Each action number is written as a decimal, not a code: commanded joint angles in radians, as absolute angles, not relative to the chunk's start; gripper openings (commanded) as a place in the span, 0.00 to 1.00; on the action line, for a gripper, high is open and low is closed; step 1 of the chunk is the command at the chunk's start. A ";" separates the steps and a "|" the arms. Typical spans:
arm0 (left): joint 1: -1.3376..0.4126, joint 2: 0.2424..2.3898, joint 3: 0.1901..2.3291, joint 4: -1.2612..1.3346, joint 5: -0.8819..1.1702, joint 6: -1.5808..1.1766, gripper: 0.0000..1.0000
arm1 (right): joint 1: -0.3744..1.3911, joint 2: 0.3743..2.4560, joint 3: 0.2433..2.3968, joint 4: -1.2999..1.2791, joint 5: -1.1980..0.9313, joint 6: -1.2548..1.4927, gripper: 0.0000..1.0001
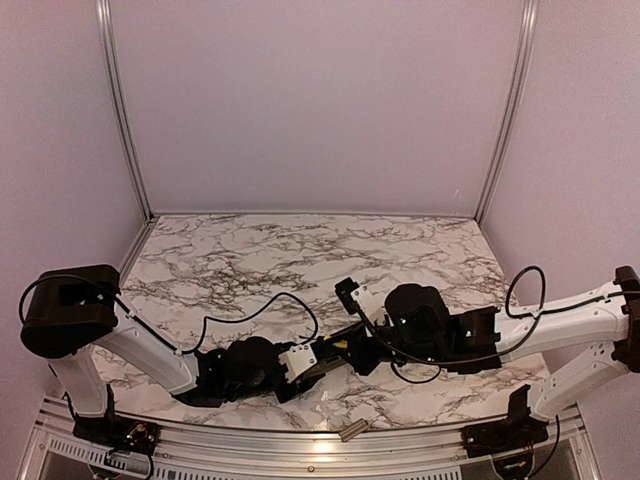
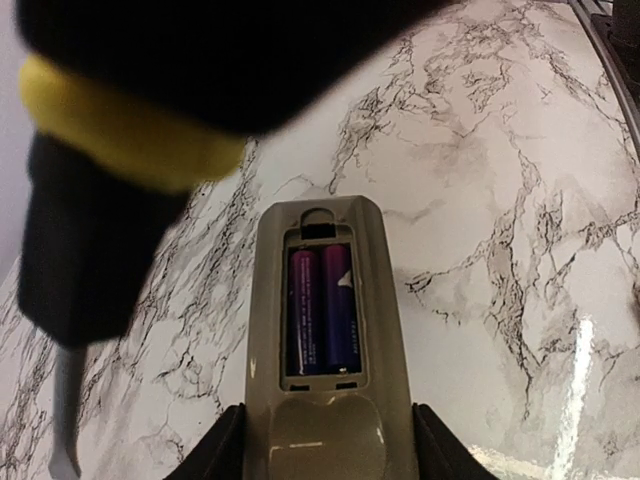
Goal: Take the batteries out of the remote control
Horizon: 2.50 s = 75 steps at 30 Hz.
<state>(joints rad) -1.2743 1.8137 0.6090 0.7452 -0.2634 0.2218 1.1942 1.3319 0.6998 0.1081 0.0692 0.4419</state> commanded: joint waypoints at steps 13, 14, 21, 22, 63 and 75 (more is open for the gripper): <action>-1.276 1.834 0.623 0.724 -0.218 0.274 0.00 | 1.210 1.178 0.767 -0.227 0.151 0.466 0.00; -1.278 1.833 0.624 0.721 -0.218 0.277 0.00 | 1.212 1.177 0.768 -0.246 0.149 0.474 0.00; -1.279 1.837 0.623 0.723 -0.235 0.286 0.00 | 1.221 1.193 0.784 -0.314 0.127 0.531 0.00; -1.279 1.840 0.625 0.724 -0.241 0.289 0.00 | 1.222 1.193 0.780 -0.312 0.119 0.537 0.00; -1.318 1.886 0.651 0.723 -0.346 0.321 0.00 | 1.208 1.397 0.777 -0.302 0.269 0.616 0.00; -1.326 1.881 0.646 0.724 -0.323 0.329 0.00 | 1.128 1.352 0.640 -0.058 -0.044 0.487 0.00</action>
